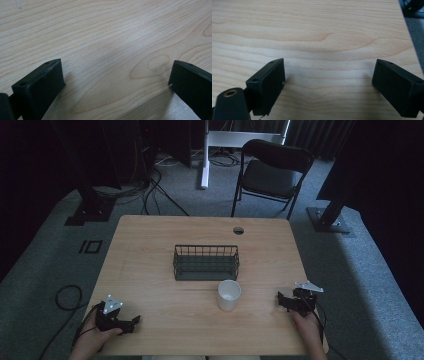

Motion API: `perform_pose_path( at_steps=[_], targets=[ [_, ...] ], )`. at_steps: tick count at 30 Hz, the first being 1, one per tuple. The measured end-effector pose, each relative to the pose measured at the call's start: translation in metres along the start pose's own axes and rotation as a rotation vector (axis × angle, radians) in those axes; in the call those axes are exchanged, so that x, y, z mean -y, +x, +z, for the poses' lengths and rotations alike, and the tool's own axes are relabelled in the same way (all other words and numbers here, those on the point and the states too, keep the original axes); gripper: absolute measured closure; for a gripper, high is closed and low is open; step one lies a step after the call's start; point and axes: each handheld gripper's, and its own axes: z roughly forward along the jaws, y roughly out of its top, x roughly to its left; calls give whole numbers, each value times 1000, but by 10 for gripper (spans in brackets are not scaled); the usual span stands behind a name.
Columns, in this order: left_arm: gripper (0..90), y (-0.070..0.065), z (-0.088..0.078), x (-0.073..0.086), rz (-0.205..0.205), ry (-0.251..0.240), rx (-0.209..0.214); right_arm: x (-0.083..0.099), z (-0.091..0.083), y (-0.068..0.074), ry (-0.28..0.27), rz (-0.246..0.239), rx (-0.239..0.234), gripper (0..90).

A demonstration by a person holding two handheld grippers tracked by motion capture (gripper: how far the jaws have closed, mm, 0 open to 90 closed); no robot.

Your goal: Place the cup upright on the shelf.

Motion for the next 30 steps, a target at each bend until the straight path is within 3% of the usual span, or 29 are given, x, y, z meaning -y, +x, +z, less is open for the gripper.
perform_pose_path(
  at_steps=[21, 27, 30],
  targets=[
    [1, 1, -3, 3, 28, -1, 28, 0, 0, 0, 0, 0, 2, 108],
    [1, -4, -2, 1, 64, 7, 58, 0, 0, 0, 0, 1, 2, 108],
    [1, -10, -2, -6, 74, -17, 85, 0, 0, 0, 0, 1, 2, 108]
  ],
)
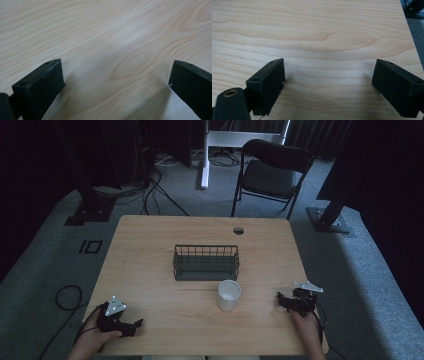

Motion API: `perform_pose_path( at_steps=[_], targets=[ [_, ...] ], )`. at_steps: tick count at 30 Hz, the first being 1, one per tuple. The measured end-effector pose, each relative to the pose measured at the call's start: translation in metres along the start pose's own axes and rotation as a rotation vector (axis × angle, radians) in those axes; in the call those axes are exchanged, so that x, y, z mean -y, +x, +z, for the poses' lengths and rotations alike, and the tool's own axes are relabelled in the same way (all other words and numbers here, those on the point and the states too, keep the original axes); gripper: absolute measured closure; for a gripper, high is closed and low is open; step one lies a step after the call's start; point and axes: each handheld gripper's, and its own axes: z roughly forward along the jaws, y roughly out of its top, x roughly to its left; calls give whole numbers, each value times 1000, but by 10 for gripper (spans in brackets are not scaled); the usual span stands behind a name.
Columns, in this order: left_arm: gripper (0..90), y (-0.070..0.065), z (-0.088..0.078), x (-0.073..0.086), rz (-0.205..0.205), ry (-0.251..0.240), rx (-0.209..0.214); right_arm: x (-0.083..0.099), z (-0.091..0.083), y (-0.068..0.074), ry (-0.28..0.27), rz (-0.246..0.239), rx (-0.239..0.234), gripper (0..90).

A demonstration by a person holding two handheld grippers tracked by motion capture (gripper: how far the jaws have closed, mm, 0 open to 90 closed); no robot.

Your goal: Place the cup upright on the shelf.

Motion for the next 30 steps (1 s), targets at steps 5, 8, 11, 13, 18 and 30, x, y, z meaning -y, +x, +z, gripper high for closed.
perform_pose_path(
  at_steps=[5, 8, 11, 13, 18, 30],
  targets=[
    [11, -10, 1, -14, 11, -55, 54, 0, 0, 0, 0, 0, 0, 108],
    [11, -15, 2, -24, 27, -76, 71, 0, 0, 0, 0, 0, 0, 108],
    [10, -20, 2, -31, 46, -94, 85, 0, 0, 0, 0, 0, 0, 108],
    [10, -24, 3, -36, 55, -105, 101, 0, 0, 0, 0, 0, 0, 108],
    [11, -35, 3, -48, 83, -134, 132, 0, 0, 0, 0, 0, 0, 108],
    [11, -58, 12, -74, 130, -205, 214, 0, 0, 0, 0, 0, 0, 108]
  ],
)
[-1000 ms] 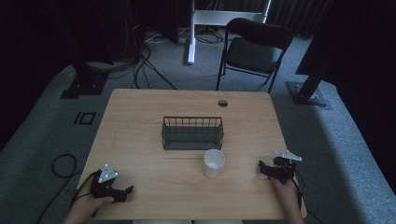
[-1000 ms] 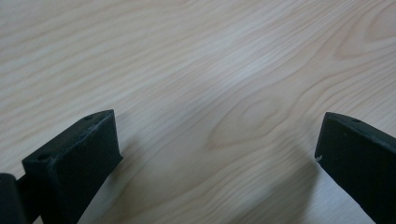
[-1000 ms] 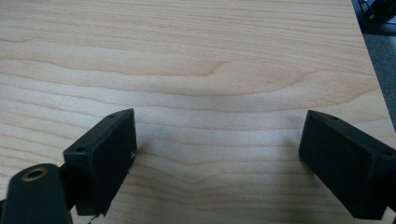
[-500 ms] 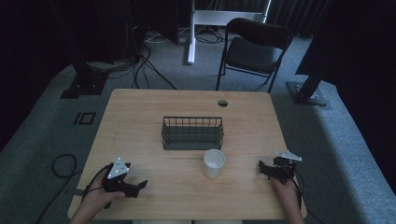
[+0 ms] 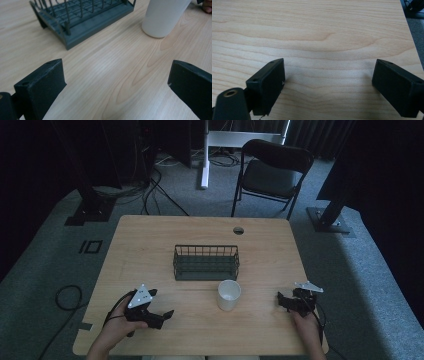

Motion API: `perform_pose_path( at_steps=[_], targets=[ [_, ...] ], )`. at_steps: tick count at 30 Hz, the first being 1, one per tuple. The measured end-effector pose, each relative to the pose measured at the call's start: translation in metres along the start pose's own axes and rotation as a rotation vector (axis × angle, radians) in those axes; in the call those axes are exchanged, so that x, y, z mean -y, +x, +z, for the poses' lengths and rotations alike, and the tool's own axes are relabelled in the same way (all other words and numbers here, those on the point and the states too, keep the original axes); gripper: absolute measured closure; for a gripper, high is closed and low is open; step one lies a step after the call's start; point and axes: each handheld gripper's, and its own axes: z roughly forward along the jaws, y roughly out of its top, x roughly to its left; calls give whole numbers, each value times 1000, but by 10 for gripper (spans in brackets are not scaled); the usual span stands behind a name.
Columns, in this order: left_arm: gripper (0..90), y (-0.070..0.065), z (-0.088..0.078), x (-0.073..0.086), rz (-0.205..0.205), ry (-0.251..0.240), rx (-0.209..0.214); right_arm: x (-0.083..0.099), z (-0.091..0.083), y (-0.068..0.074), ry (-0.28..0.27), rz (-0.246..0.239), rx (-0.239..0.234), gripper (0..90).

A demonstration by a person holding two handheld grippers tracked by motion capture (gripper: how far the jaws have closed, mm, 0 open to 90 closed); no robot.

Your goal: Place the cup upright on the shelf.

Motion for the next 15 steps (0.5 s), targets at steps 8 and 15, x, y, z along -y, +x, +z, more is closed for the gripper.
perform_pose_path(
  at_steps=[8, 15],
  targets=[
    [12, -9, 14, -10, 22, -4, 35, 0, 0, 0, 0, 0, 0, 108],
    [11, -20, 28, -22, 51, -9, 78, 0, 0, 0, 0, 0, 0, 108]
  ],
)
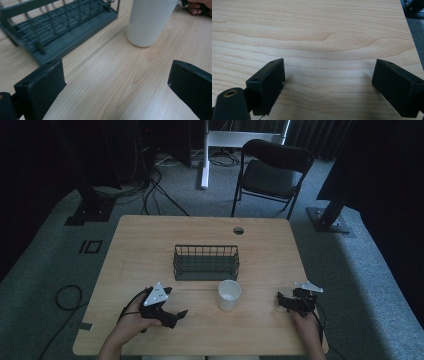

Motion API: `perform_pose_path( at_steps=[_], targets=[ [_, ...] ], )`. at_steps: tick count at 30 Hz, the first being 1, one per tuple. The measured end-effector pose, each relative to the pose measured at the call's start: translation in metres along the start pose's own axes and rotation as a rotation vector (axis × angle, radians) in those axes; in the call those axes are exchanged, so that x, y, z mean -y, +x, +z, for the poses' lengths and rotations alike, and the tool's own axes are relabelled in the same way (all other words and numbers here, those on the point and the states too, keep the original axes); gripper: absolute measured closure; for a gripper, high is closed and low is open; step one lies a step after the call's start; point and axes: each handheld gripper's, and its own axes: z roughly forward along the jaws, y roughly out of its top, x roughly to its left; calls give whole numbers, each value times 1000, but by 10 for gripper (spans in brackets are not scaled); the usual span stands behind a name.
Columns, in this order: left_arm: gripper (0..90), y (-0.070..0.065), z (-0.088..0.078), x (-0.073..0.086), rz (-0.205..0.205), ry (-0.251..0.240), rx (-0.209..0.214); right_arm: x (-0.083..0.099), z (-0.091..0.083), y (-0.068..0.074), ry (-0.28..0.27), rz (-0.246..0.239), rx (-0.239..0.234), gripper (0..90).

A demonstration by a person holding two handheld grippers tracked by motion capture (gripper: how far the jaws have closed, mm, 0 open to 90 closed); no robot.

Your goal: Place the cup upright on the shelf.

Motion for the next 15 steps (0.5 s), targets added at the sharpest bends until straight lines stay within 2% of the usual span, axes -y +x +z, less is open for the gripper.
perform_pose_path(
  at_steps=[7, 15],
  targets=[
    [11, -10, 18, -13, 27, -14, 36, 0, 0, 0, 0, 0, 0, 108],
    [11, -20, 38, -28, 35, -46, 76, 0, 0, 0, 0, 0, 0, 108]
  ],
)
